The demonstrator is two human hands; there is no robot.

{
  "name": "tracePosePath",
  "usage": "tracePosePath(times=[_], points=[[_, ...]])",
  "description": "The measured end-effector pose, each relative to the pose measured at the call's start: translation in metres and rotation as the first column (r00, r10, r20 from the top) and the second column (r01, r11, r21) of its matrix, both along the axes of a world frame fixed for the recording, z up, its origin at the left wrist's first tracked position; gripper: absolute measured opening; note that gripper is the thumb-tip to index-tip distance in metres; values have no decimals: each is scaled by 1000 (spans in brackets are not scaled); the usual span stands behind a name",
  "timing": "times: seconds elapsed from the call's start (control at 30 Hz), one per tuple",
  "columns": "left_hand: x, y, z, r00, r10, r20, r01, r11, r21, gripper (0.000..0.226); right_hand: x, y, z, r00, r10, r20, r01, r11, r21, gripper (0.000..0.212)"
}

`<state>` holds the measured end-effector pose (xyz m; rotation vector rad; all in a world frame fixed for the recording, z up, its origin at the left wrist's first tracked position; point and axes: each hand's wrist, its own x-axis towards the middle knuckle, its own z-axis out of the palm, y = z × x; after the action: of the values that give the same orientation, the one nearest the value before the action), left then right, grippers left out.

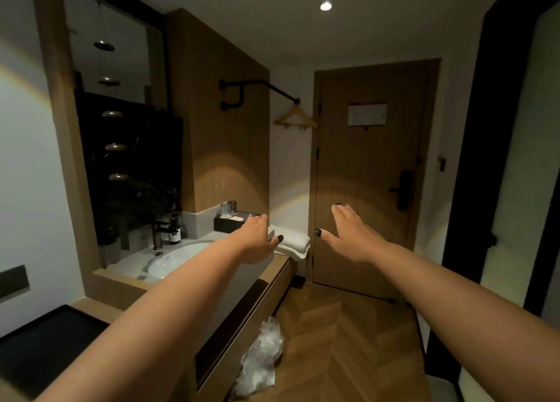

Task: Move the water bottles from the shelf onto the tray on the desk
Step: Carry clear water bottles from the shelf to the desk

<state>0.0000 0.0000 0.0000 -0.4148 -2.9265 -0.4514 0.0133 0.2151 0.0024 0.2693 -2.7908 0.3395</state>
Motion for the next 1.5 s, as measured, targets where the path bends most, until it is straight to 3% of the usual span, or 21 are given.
tracePosePath(times=[0.3, 0.5, 0.93, 1.1, 1.3, 1.5], points=[[-76, 0, -9, 999, -39, 10, 38, 999, 6, 67, -72, -4, -7, 998, -15, 61, 16, 1000, -22, 74], [-170, -10, -24, 996, -83, -40, 82, 996, -25, 68, -151, -17, -18, 998, -12, 65, 16, 998, -64, 74], [-366, -2, -66, 990, -128, 54, 130, 991, -32, 65, -341, -25, -63, 992, -53, 115, 73, 981, -178, 70], [-422, 15, -87, 987, -139, 78, 139, 990, 2, 64, -391, -4, -77, 992, -51, 114, 70, 983, -172, 71], [-489, 50, -107, 993, -89, 72, 95, 991, -92, 68, -457, 50, -98, 988, -32, 148, 44, 996, -77, 73], [-552, 103, -119, 995, -8, 103, 7, 1000, 9, 69, -518, 123, -100, 972, 44, 231, -36, 999, -39, 77]])
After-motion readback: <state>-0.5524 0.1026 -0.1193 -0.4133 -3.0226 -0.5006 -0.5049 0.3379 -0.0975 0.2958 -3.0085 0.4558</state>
